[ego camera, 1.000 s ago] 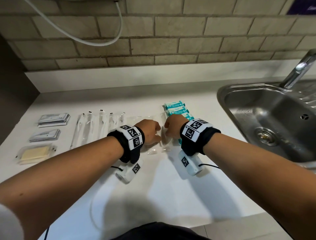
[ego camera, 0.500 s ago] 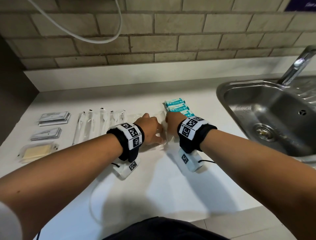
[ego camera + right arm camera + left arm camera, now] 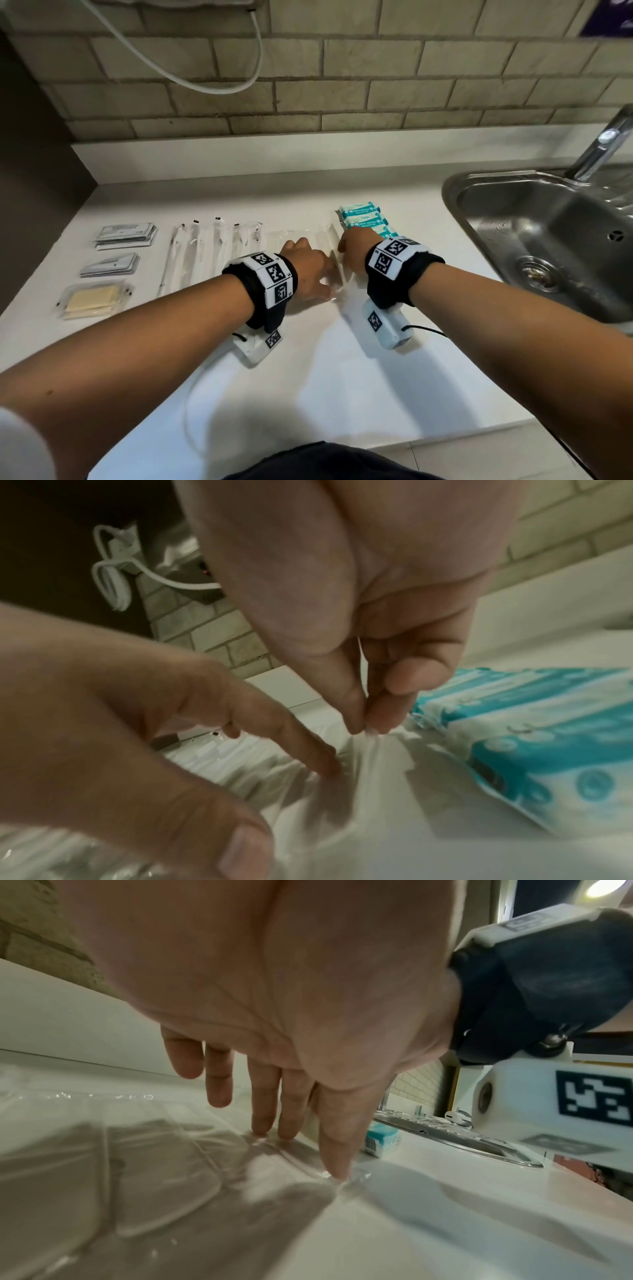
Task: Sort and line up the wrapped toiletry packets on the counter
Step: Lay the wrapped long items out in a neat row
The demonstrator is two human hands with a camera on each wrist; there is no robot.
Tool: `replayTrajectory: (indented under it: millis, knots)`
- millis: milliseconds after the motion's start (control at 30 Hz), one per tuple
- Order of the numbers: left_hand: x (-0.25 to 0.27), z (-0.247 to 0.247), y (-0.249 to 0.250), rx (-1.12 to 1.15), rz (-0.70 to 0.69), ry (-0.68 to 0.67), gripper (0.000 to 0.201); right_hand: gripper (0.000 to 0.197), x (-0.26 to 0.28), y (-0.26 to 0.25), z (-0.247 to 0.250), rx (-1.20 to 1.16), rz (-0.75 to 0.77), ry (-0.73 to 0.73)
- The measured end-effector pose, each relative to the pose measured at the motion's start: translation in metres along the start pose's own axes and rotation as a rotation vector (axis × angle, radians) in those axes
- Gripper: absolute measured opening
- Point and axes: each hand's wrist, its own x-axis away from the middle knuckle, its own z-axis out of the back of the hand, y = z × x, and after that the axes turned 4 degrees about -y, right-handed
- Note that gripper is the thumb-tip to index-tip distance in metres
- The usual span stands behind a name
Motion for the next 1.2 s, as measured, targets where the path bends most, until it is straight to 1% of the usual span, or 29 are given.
replayTrajectory:
  millis: [67, 167, 233, 300, 433, 533, 667, 933, 1033, 1200]
  knots:
    - [0.003, -0.001, 0.001, -0.018, -0.002, -0.003, 0.030, 0.031, 0.001, -0.001, 0.002, -0.021, -0.002, -0.028]
    - [0.003, -0.002, 0.000, -0.056, 0.027, -0.043, 0.038, 0.041, 0.012, -0.003, 0.005, -0.032, 0.009, -0.015]
    - [0.004, -0.002, 0.000, -0.054, 0.042, -0.065, 0.040, 0.041, 0.015, -0.003, 0.004, -0.021, 0.023, -0.029]
    - [0.007, -0.002, 0.001, -0.056, 0.043, -0.071, 0.040, 0.038, 0.026, -0.004, 0.005, 0.006, 0.038, -0.013]
    - [0.013, -0.004, 0.003, -0.067, 0.016, -0.001, 0.037, 0.028, 0.041, 0.001, 0.002, 0.167, 0.134, 0.005]
    - [0.017, -0.011, 0.003, -0.077, -0.010, 0.000, 0.038, 0.032, 0.054, 0.002, -0.005, 0.296, 0.192, -0.034]
    - [0.020, -0.018, 0.010, -0.209, -0.024, -0.020, 0.047, 0.037, 0.068, 0.010, -0.013, 0.390, 0.235, -0.052]
    - [0.020, -0.018, 0.012, -0.236, 0.003, -0.042, 0.047, 0.033, 0.081, 0.012, -0.022, 0.301, 0.208, -0.024]
    - [0.020, -0.018, 0.013, -0.213, 0.011, -0.036, 0.048, 0.034, 0.081, 0.010, -0.019, 0.271, 0.180, -0.050]
    - [0.020, -0.017, 0.015, -0.235, 0.008, -0.035, 0.051, 0.032, 0.082, 0.008, -0.017, 0.268, 0.183, -0.065]
